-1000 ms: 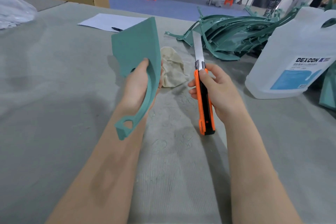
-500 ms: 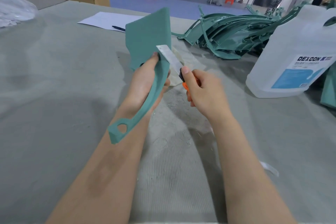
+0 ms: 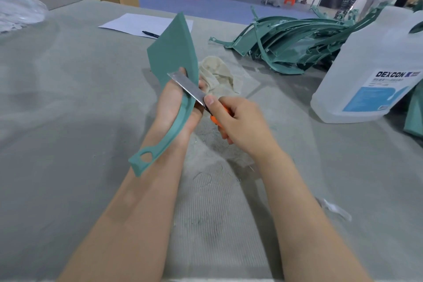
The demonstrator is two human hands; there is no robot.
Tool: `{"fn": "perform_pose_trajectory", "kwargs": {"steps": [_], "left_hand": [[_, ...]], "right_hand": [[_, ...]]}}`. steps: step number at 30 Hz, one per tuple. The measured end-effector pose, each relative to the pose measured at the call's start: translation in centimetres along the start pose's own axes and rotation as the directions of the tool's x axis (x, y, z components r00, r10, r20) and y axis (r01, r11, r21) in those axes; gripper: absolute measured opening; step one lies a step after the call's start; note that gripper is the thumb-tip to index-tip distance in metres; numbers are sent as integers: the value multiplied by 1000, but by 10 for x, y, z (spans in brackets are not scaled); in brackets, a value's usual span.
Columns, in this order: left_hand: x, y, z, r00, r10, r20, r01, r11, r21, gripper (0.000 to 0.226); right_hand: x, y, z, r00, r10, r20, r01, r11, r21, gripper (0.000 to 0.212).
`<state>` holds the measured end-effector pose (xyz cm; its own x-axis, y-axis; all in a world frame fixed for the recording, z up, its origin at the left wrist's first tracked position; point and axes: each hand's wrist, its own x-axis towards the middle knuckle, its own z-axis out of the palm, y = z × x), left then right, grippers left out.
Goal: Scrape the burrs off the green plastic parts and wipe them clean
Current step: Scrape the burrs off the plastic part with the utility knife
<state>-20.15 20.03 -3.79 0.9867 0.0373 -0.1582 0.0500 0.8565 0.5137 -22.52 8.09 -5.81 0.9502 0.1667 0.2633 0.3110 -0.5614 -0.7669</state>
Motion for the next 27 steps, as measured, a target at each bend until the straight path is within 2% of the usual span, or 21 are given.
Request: {"fn": "perform_pose_trajectory", "kwargs": {"steps": [3, 4, 7, 12, 15, 19, 23, 27], "left_hand": [[1, 2, -2, 1000, 23, 7, -23, 996, 81, 38], [2, 4, -4, 1000, 1, 10, -1, 998, 61, 39], [7, 13, -7, 992, -122, 42, 128, 962, -241, 52], [13, 18, -6, 995, -99, -10, 90, 945, -313, 44], [13, 21, -8, 994, -108, -6, 99, 931, -352, 54], [12, 21, -8, 996, -86, -39, 67, 936, -346, 40], [14, 22, -11, 997, -65, -47, 46, 943, -328, 36], [16, 24, -21, 999, -28, -24, 17, 927, -374, 32]], "right_hand": [[-1, -3, 3, 999, -21, 38, 21, 1000, 11, 47], [-2, -5, 5, 998, -38, 58, 37, 999, 10, 47], [-5, -9, 12, 991, -77, 111, 79, 997, -18, 46], [-7, -11, 15, 987, -103, 126, 106, 994, -18, 46], [-9, -13, 18, 984, -118, 132, 121, 993, -13, 46], [-11, -16, 19, 982, -126, 143, 129, 991, -14, 47], [-12, -21, 18, 977, -132, 167, 136, 991, -14, 46], [-23, -27, 24, 932, -206, 297, 226, 973, -37, 44]]}}
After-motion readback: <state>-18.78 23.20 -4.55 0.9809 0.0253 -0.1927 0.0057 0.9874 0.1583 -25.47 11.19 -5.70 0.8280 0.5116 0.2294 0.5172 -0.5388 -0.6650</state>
